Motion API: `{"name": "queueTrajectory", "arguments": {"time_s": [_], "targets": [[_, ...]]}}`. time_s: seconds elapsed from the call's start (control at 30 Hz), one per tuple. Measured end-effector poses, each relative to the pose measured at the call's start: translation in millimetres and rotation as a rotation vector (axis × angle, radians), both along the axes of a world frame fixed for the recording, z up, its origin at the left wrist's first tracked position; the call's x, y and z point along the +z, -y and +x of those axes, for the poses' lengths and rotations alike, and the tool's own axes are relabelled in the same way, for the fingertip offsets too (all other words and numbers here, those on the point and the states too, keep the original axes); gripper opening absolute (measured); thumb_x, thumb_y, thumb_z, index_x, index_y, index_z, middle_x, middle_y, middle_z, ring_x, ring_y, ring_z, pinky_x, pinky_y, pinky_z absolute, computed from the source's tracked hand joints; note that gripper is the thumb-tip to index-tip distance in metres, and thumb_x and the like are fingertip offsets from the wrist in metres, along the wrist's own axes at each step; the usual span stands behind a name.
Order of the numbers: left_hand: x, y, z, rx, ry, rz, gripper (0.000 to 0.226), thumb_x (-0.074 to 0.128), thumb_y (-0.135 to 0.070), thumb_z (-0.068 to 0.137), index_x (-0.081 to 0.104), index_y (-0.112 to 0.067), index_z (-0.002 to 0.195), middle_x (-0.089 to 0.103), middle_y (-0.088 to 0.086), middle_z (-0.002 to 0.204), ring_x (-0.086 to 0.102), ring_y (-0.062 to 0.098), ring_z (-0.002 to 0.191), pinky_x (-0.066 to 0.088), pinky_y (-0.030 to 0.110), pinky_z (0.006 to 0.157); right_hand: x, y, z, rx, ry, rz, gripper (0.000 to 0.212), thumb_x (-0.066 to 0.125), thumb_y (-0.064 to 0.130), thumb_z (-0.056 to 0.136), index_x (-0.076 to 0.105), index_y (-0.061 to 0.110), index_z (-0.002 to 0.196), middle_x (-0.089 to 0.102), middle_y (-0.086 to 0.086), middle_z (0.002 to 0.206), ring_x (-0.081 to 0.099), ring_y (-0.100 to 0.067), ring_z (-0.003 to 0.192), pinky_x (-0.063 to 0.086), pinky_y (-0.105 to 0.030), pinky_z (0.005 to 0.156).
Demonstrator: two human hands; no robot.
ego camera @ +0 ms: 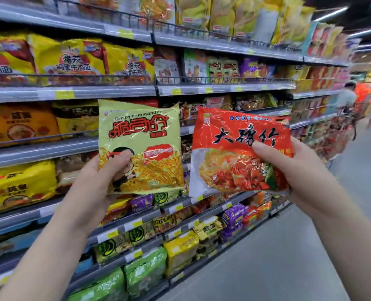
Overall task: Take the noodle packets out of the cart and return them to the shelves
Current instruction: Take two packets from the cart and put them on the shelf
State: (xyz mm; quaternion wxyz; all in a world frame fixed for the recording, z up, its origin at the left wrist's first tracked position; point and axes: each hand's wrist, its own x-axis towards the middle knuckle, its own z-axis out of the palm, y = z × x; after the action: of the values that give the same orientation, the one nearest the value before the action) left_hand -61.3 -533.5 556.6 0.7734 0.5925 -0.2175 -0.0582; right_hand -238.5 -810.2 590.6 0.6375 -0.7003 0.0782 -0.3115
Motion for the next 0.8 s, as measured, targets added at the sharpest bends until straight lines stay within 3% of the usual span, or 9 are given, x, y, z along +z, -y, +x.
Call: {"name": "queueTrajectory", "arguments": {"time_s": [0.1, 0.27, 0.47, 0.57, 0.67, 0.8], "targets": [[7.0, 38.1, 10.6, -0.05, 0.028, -0.005, 0.086, 0.091, -0.071, 0.03, 0.068, -0.031, 0.103, 0.072, -0.017, 0.079, 0.067, 0.0, 0.072, 0.046, 0.039, 0.086, -0.3, 32.4, -3.4, -0.042, 0.015, 0.023, 0.046, 0.079, 0.034, 0.074, 0.069, 0.022, 0.117, 0.081, -0.002, 0.102, 0.08, -0.024, 0.091, 0.064, -0.034, 0.069], [9.7, 106.3, 42.8, -0.103, 0.055, 0.0, 0.076, 0.091, -0.064, 0.041, 0.068, -0.028, 0.104, 0.071, -0.015, 0.08, 0.067, 0.0, 0.071, 0.048, 0.03, 0.076, -1.0, 90.7, 12.4, -0.108, 0.019, 0.022, 0.049, 0.081, 0.036, 0.07, 0.068, 0.025, 0.116, 0.081, -0.001, 0.1, 0.08, -0.024, 0.087, 0.064, -0.035, 0.063], [17.4, 190.1, 111.0, -0.111, 0.089, -0.052, 0.088, 0.091, -0.075, 0.03, 0.069, -0.032, 0.105, 0.073, -0.017, 0.085, 0.063, 0.01, 0.089, 0.044, 0.038, 0.088, 18.9, 174.1, 70.0, -0.145, 0.018, -0.025, 0.043, 0.08, 0.032, 0.071, 0.068, 0.025, 0.111, 0.082, -0.002, 0.096, 0.08, -0.025, 0.083, 0.063, -0.033, 0.06], [26.6, 229.8, 151.1, -0.111, 0.114, -0.078, 0.087, 0.09, -0.075, 0.028, 0.07, -0.035, 0.103, 0.072, -0.019, 0.082, 0.064, 0.006, 0.085, 0.043, 0.04, 0.091, 33.4, 214.3, 106.8, -0.16, 0.027, -0.033, 0.042, 0.08, 0.03, 0.071, 0.068, 0.023, 0.112, 0.082, -0.004, 0.097, 0.08, -0.026, 0.084, 0.064, -0.033, 0.063], [36.5, 268.4, 186.6, -0.105, 0.136, -0.086, 0.11, 0.091, -0.075, 0.027, 0.066, -0.023, 0.121, 0.072, -0.02, 0.08, 0.066, -0.001, 0.076, 0.047, 0.039, 0.092, 40.7, 248.8, 140.5, -0.165, 0.025, -0.042, 0.047, 0.08, 0.032, 0.07, 0.068, 0.022, 0.115, 0.081, -0.005, 0.099, 0.08, -0.027, 0.086, 0.064, -0.035, 0.065], [46.4, 315.3, 223.4, -0.123, 0.204, -0.084, 0.082, 0.089, -0.076, 0.029, 0.069, -0.033, 0.096, 0.071, -0.02, 0.079, 0.065, -0.003, 0.071, 0.052, 0.021, 0.064, 43.7, 292.3, 173.9, -0.164, 0.037, -0.03, 0.033, 0.078, 0.027, 0.074, 0.069, 0.024, 0.106, 0.082, -0.002, 0.093, 0.08, -0.022, 0.08, 0.062, -0.03, 0.058]]}}
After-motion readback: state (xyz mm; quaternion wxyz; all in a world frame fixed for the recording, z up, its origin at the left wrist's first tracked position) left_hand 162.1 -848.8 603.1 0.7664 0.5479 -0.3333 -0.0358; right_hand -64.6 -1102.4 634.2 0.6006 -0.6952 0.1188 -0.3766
